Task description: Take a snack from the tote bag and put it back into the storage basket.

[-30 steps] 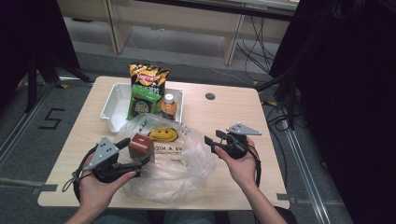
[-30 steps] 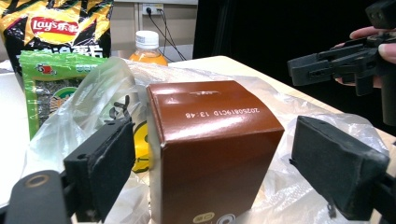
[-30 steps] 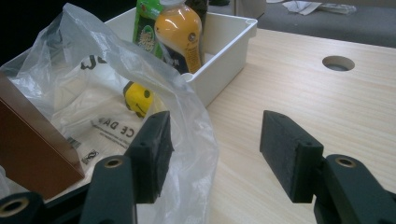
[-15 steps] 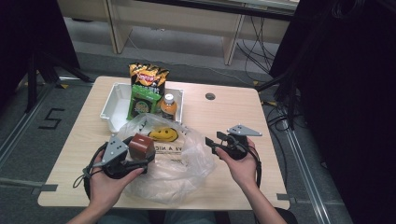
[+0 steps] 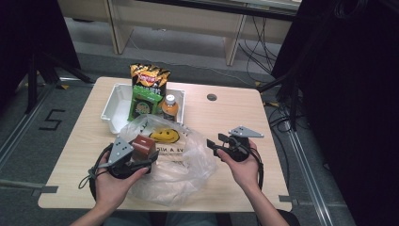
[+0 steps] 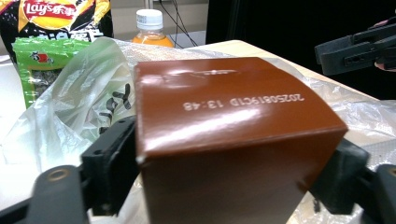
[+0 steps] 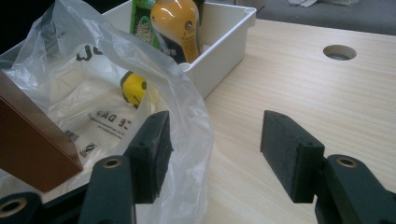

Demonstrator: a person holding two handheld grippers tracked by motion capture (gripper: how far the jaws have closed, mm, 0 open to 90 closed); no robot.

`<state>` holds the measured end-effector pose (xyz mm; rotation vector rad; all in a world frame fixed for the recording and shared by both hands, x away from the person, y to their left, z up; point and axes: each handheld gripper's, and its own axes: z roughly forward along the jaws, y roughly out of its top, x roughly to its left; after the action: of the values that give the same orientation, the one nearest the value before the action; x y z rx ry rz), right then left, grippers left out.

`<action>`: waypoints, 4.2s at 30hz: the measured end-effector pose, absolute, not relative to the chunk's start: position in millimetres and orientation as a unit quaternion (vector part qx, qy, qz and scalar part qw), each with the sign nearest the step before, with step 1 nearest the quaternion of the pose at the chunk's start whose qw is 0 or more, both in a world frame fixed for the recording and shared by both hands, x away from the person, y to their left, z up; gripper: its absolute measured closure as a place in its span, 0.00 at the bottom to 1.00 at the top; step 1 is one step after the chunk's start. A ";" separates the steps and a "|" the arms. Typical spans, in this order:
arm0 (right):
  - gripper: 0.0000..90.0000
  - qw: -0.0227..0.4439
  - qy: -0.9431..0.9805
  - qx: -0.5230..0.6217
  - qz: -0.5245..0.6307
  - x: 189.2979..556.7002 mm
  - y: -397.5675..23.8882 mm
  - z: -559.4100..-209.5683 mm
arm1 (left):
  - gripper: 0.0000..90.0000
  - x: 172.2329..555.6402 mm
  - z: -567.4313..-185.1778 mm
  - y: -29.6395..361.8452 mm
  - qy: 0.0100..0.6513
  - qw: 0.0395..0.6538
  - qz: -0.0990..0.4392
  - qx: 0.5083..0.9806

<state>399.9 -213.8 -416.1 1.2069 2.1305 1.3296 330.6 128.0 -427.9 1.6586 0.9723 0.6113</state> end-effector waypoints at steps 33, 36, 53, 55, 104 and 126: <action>0.48 0.174 0.753 0.422 0.475 400.2 -214.1 -417.2 | 0.41 328.0 -404.5 149.8 0.400 0.571 0.262 0.667; 0.48 0.173 0.752 0.422 0.476 399.4 -213.2 -416.2 | 0.41 327.6 -397.7 150.8 0.402 0.575 0.264 0.662; 0.49 0.170 0.749 0.428 0.476 398.1 -212.1 -416.1 | 0.41 340.5 -359.2 155.5 0.403 0.583 0.268 0.653; 0.49 0.168 0.753 0.424 0.474 398.7 -213.3 -414.9 | 0.41 342.4 -352.1 156.3 0.400 0.583 0.272 0.652; 0.48 0.180 0.746 0.427 0.478 399.7 -214.8 -417.4 | 0.41 464.9 -326.8 215.9 0.428 0.533 0.348 0.642; 0.48 0.161 0.746 0.441 0.472 397.8 -213.5 -417.3 | 0.41 504.3 -384.5 229.9 0.473 0.488 0.345 0.648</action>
<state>397.8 -213.5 -417.3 1.2588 2.1297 1.3484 504.3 229.9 -384.5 1.5757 1.1496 0.8386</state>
